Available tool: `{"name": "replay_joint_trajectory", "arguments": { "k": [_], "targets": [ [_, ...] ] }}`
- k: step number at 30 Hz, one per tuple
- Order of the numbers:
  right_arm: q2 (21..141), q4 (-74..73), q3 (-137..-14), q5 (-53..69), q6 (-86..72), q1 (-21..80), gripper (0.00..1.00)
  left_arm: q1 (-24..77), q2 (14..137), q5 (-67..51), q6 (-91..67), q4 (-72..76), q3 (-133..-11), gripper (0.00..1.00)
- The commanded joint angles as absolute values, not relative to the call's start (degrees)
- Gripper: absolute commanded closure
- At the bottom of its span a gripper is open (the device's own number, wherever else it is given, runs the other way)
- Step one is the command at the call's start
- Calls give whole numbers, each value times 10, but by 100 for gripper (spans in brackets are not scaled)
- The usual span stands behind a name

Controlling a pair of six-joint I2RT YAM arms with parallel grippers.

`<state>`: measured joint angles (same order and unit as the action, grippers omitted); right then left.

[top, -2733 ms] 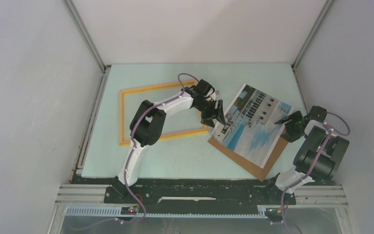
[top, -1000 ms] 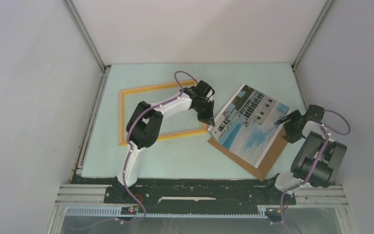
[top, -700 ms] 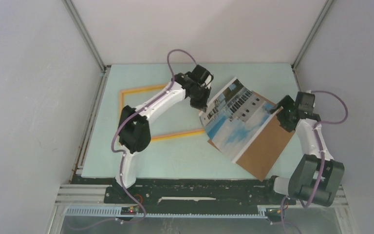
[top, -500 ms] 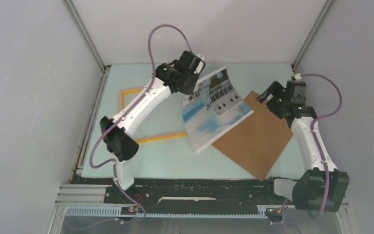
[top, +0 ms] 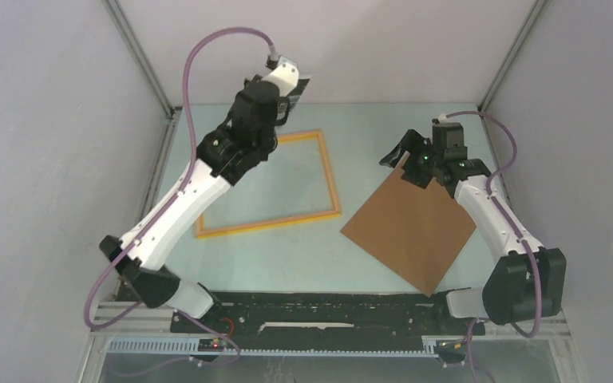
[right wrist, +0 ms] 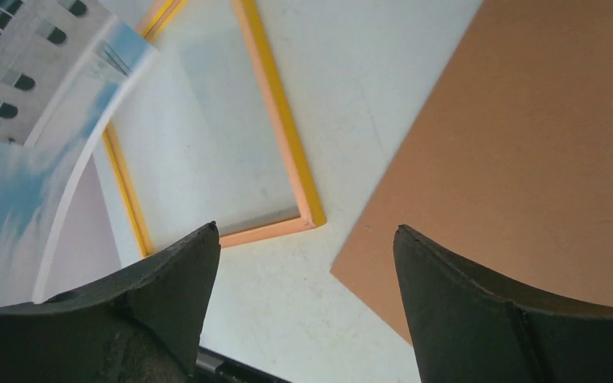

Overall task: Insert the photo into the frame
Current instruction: Turn over the photo from the photo frame.

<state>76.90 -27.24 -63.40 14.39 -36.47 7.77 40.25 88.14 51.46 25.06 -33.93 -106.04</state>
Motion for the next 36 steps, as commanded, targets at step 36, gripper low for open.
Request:
{"name": "replay_joint_trajectory", "arguments": {
  "k": [36],
  "targets": [
    [989, 55, -554, 443, -574, 156, 10, 702, 867, 458, 8, -307, -681, 100]
  ]
}}
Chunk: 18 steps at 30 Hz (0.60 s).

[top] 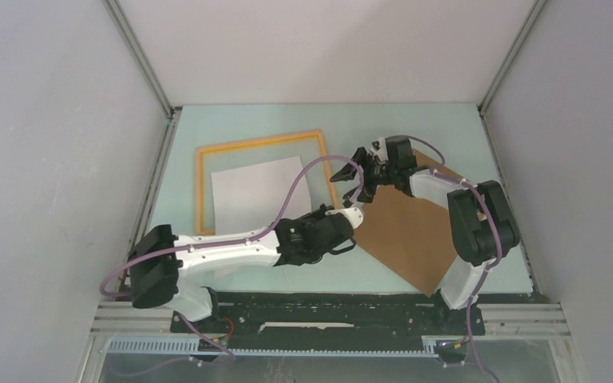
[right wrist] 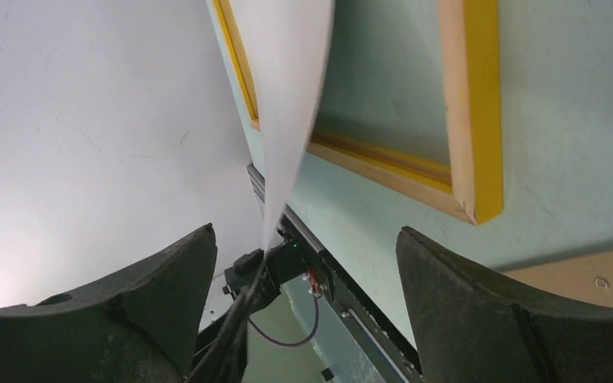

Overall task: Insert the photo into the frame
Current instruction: Turn over the photo from the photo frame.

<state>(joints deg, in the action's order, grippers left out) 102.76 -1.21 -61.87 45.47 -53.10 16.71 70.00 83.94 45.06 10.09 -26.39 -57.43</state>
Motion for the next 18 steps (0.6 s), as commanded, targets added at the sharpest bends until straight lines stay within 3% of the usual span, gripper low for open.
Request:
{"name": "replay_joint_trajectory", "arguments": {
  "k": [1, 4, 9, 18],
  "targets": [
    [975, 92, -522, 446, -592, 137, 9, 701, 883, 459, -18, -328, -712, 100],
    [932, 146, -452, 458, -592, 76, 9, 692, 947, 458, -78, -401, -822, 100],
    [845, 40, -414, 427, -490, 16, 8, 641, 1058, 416, -191, -509, -1010, 100],
    [593, 56, -248, 334, -404, 46, 7, 559, 1164, 306, -299, -555, -1208, 100]
  ]
}}
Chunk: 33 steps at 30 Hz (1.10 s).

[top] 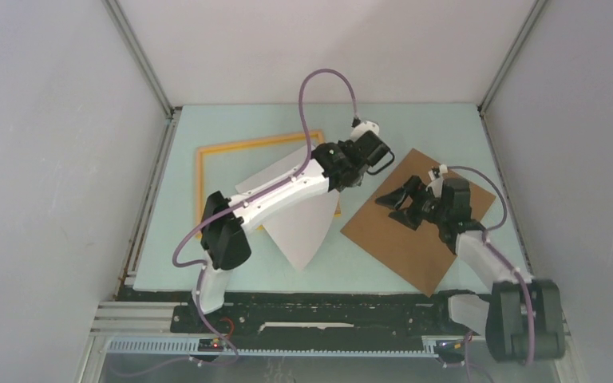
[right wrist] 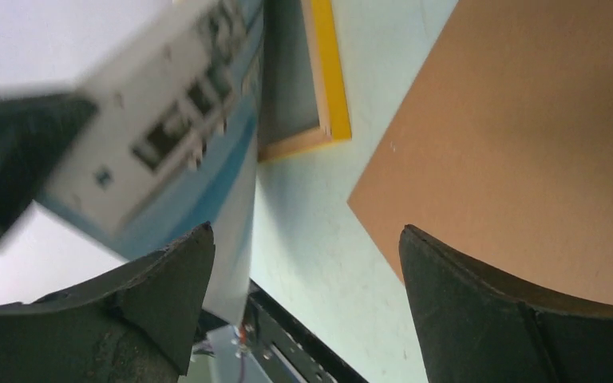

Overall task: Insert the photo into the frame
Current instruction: Turn over the photo from the photo frame.

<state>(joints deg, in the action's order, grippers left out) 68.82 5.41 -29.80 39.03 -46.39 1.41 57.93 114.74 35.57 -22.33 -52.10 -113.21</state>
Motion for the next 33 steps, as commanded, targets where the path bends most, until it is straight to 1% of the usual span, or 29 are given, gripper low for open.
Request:
{"name": "replay_joint_trajectory", "arguments": {
  "k": [1, 4, 7, 10, 13, 17, 20, 23, 26, 27, 33],
  "targets": [
    [561, 51, -237, 316, -396, 64, 6, 556, 1172, 304, -304, -554, -1219, 100],
    [472, 15, -230, 250, -375, 132, 6, 552, 1183, 301, -316, -548, -1240, 100],
    [440, 5, -236, 207, -381, 194, 6, 547, 1185, 287, -319, -523, -1242, 100],
    [450, 11, -251, 162, -394, 265, 7, 540, 1182, 257, -317, -505, -1243, 100],
    [467, 20, -265, 77, -388, 347, 9, 533, 1175, 234, -321, -490, -1238, 100],
    [497, 18, -297, -62, -361, 442, 10, 526, 1159, 198, -321, -438, -1200, 100],
    [518, 15, -315, -120, -364, 468, 11, 520, 1145, 205, -332, -422, -1178, 100],
    [539, 8, -329, -159, -362, 480, 13, 508, 1129, 175, -341, -391, -1149, 100],
    [561, 3, -347, -195, -353, 490, 20, 499, 1117, 160, -358, -384, -1133, 100],
    [570, -16, -355, -211, -354, 493, 21, 497, 1115, 153, -363, -379, -1129, 100],
    [635, -70, -414, -296, -360, 512, 34, 496, 1116, 145, -384, -372, -1129, 100]
  ]
}}
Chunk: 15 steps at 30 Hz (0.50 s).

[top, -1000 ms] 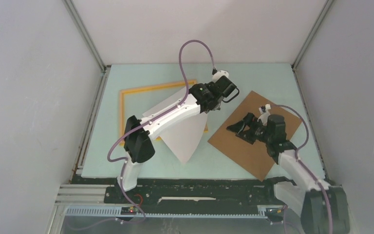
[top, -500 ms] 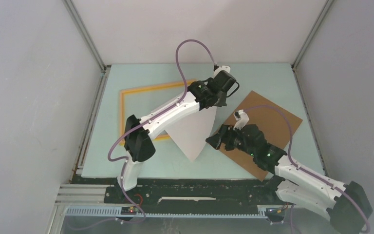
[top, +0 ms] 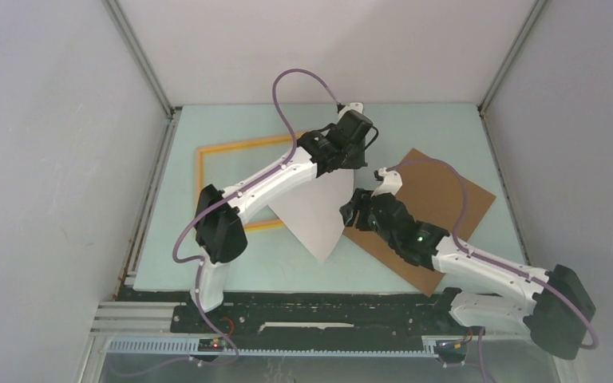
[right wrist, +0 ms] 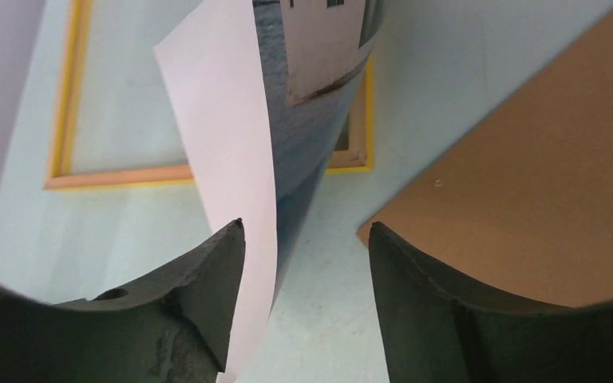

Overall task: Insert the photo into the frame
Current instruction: Turn over the photo from the photo frame.

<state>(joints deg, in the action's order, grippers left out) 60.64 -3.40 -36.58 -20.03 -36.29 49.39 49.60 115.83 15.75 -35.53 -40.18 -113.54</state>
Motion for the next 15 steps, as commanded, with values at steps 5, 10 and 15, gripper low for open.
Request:
{"name": "replay_joint_trajectory", "arguments": {
  "k": [5, 10, 15],
  "targets": [
    [681, -143, -473, -379, -414, 540, 52, 496, 1124, 162, -396, -389, -1147, 100],
    [705, -162, -484, -399, -435, 547, 62, 496, 1125, 179, -389, -408, -1159, 100],
    [714, -154, -485, -419, -441, 546, 100, 495, 1105, 179, -379, -409, -1151, 84]
  ]
}}
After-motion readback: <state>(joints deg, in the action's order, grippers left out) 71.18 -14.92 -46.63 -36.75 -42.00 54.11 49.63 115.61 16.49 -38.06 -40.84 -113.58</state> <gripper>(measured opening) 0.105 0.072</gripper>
